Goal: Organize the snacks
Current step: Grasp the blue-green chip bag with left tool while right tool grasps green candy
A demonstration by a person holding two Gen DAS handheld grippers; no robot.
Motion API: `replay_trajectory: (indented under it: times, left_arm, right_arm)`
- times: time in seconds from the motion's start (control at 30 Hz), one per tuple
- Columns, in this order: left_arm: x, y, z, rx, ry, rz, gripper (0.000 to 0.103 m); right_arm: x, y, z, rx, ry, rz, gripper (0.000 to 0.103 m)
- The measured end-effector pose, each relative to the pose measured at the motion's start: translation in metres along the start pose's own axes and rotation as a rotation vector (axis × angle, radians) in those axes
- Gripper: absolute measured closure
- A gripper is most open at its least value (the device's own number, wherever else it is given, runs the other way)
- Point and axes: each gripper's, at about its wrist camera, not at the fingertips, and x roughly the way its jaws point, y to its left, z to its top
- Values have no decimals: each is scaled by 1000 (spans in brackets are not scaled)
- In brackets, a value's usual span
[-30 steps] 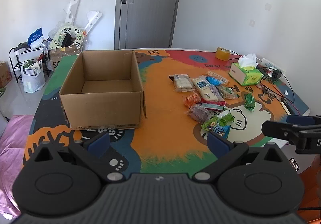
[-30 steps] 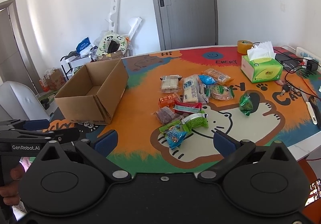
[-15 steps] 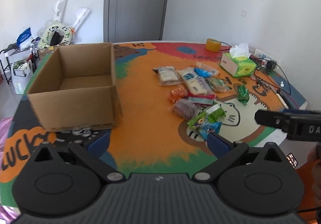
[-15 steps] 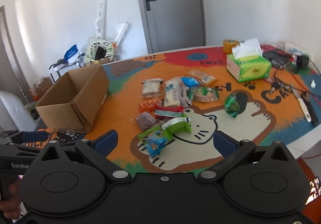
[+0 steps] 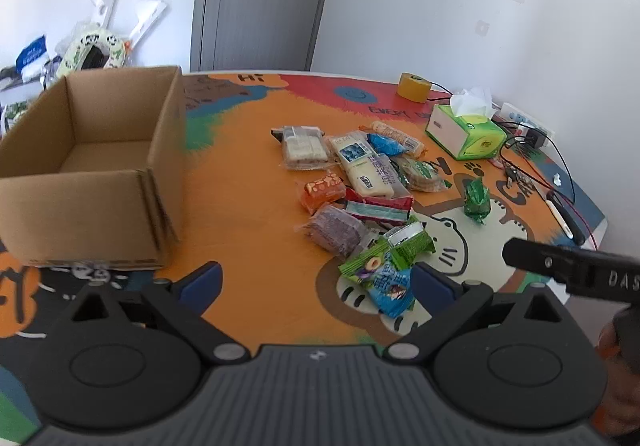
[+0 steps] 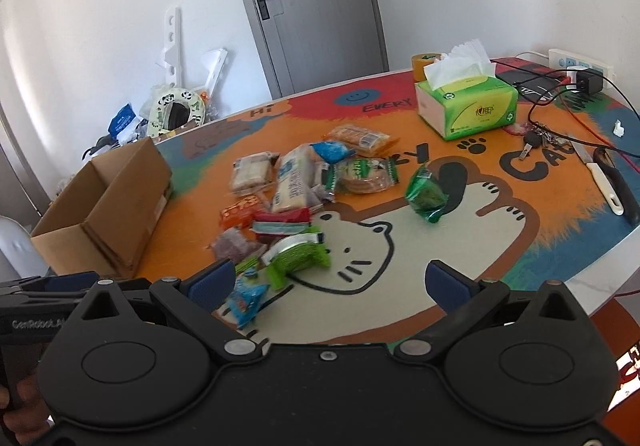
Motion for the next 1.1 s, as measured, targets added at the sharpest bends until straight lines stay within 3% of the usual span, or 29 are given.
replay_trajectory:
  times: [0.27,0.6,0.7,0.97,1.03,1.1]
  left_arm:
    - [23,-20,-1,-12,28,6,6]
    - [52,-40,-8,-1,85,12,21]
    - [59,-43,-9,-9,84,14,28]
    - [71,-41,-10,-21,81,40,36]
    - [71,-37,-10,-37,70,41,52]
    - [71,-31,-9,-62,65,39,61]
  right_arm:
    - [15,-15,-5,-2,-11,16,3]
    - [36,-35,-11,17,-9,40,10]
    - [41,-38,-13,20,-2,62,11]
    - [57,-42,-14,44,16,85,20]
    - [60,-39,-13,37,14,97,20]
    - [64,-36,-12,27,12,107,20]
